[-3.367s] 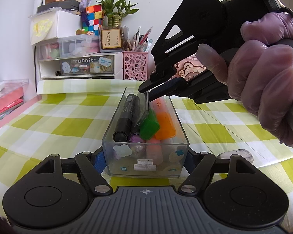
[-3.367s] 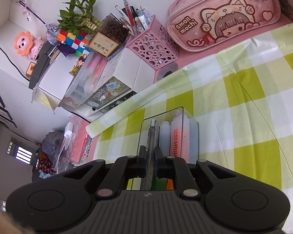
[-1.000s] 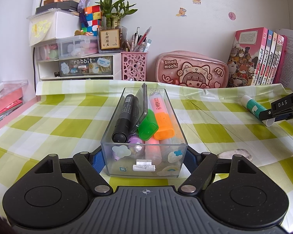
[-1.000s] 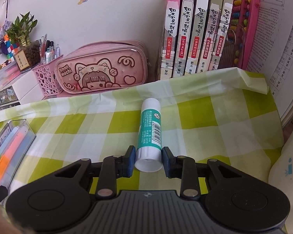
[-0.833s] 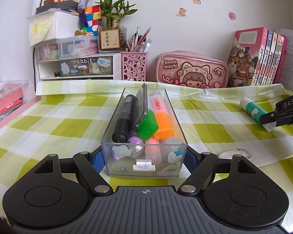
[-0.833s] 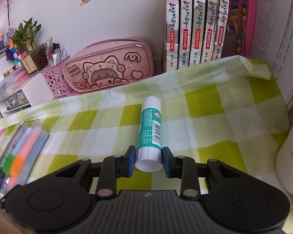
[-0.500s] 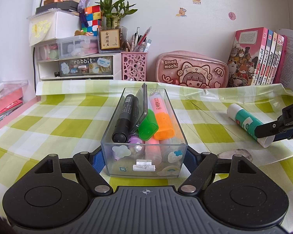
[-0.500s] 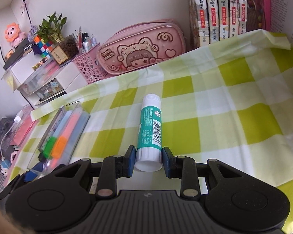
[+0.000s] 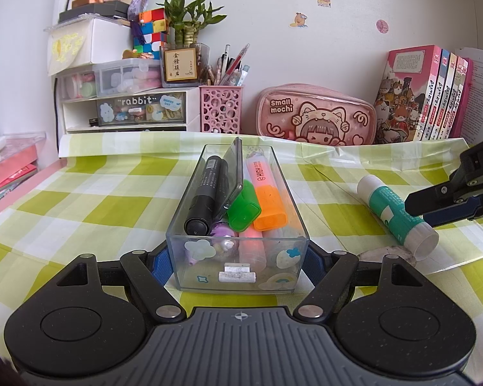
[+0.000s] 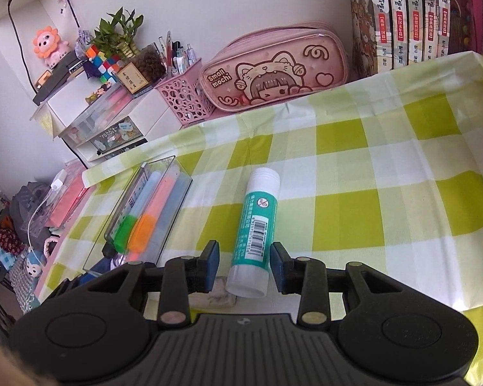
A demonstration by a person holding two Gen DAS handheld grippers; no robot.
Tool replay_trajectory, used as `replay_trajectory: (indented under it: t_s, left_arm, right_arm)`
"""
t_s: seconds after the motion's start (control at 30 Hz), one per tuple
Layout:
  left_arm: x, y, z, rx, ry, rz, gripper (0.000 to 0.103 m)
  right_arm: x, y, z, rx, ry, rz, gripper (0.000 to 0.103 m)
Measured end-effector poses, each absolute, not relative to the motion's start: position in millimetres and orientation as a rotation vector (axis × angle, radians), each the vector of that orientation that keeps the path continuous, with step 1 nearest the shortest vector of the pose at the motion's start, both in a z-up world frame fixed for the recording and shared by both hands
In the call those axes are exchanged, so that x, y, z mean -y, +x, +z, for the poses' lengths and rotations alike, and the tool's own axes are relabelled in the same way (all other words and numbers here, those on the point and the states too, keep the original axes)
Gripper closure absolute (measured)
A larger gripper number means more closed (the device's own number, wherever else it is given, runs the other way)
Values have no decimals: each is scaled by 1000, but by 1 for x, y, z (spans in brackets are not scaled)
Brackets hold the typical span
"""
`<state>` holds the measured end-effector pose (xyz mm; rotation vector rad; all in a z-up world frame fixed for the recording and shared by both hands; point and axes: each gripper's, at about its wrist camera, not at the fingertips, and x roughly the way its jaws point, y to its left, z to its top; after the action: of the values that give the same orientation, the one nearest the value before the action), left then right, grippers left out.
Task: Organize stationery
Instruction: 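Grasp the green-labelled glue stick with the right tool and lift it, then lower the glue stick into the clear box and open the right tool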
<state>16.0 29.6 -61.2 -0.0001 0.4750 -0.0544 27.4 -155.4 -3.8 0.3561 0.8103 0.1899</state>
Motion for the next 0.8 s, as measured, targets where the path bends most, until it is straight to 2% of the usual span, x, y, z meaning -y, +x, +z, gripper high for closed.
replay_trajectory:
  t_s: [0.37, 0.47, 0.5, 0.8]
  left_arm:
    - [-30, 16, -61, -475, 0, -55, 28]
    - [-29, 16, -61, -475, 0, -55, 28]
    - [-30, 16, -61, -475, 0, -54, 28]
    - [-30, 15, -61, -473, -3, -46, 30]
  right_arm:
    - [167, 60, -14, -847, 481, 192, 65]
    - [165, 64, -19, -858, 480, 181, 67]
    - [165, 66, -21, -863, 483, 174, 70]
    - [158, 72, -15, -857, 554, 195, 70]
